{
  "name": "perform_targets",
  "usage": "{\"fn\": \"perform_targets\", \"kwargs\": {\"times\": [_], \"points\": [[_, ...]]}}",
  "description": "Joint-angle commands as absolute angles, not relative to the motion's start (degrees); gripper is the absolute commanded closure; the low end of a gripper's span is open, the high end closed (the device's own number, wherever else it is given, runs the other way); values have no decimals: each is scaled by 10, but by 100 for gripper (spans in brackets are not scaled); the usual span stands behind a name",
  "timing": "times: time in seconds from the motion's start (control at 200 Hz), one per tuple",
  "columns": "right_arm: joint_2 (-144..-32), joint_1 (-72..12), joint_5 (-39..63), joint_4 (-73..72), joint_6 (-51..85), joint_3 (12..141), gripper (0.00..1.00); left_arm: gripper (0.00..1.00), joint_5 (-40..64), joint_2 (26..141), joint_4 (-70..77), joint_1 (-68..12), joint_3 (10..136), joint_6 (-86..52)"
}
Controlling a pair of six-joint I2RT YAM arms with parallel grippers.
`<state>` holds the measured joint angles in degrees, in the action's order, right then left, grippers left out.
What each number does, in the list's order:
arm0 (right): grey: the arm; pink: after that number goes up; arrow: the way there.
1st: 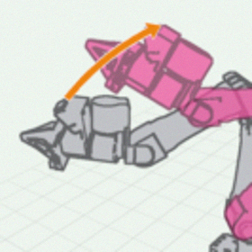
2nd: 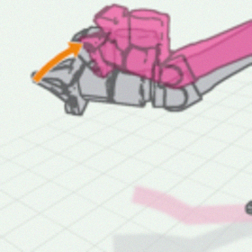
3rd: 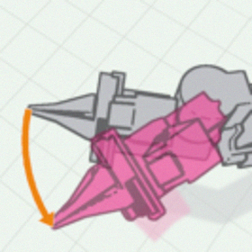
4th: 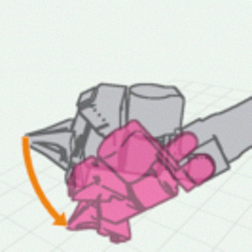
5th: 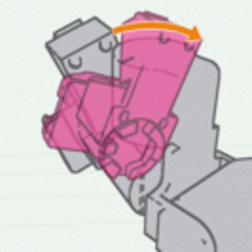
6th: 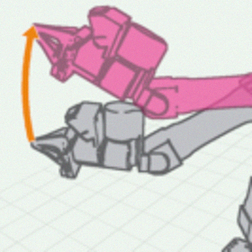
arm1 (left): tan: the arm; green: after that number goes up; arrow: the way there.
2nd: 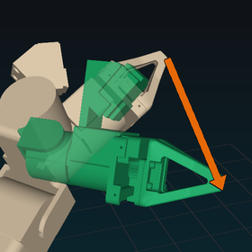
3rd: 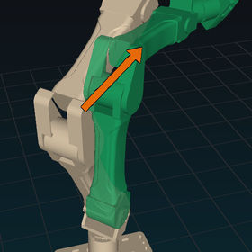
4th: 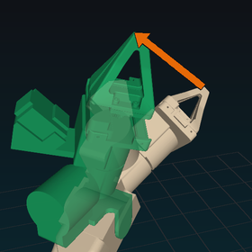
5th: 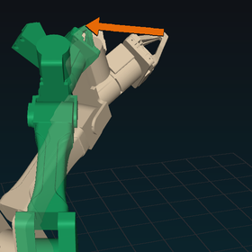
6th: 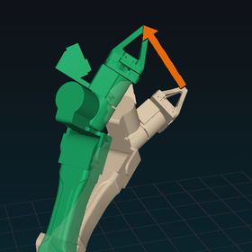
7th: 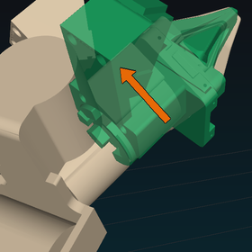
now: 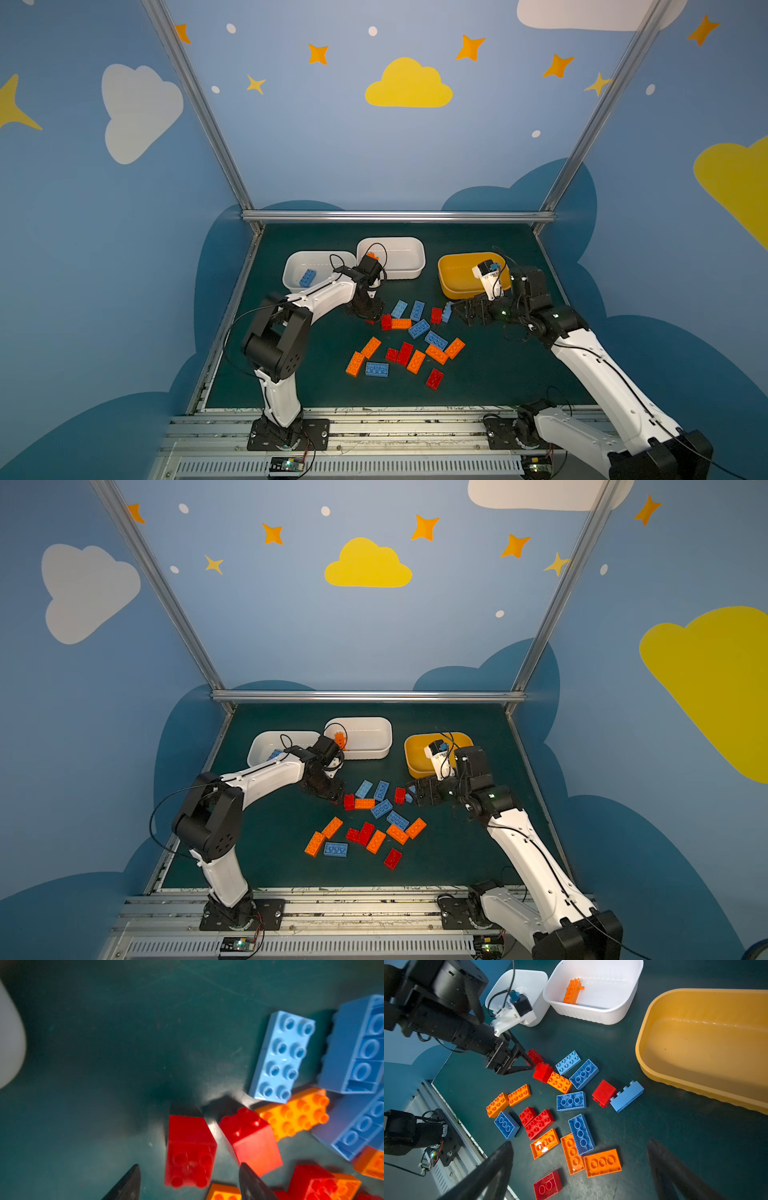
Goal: Sort the legos into containers by color
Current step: Pick up the lego from the center of the table.
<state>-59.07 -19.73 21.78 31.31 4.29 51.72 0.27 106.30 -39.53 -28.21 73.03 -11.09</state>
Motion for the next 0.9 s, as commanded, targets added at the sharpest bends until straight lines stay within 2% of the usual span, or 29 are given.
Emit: {"fn": "perform_targets", "kwargs": {"times": [0.0, 0.215, 0.436, 0.701, 0.896], "points": [[-581, -200, 210, 321, 48, 509, 2, 30, -22, 1089, -389, -282, 751, -92], [-581, -198, 204, 325, 43, 512, 2, 46, -24, 1109, -391, -283, 752, -88], [-581, -195, 201, 327, 42, 512, 2, 68, -20, 1099, -414, -283, 757, -85], [-578, -171, 175, 340, 40, 525, 2, 69, 37, 1039, -464, -284, 849, -98], [-574, -129, 186, 352, 38, 543, 2, 68, 85, 1086, -453, -310, 978, -113]]}}
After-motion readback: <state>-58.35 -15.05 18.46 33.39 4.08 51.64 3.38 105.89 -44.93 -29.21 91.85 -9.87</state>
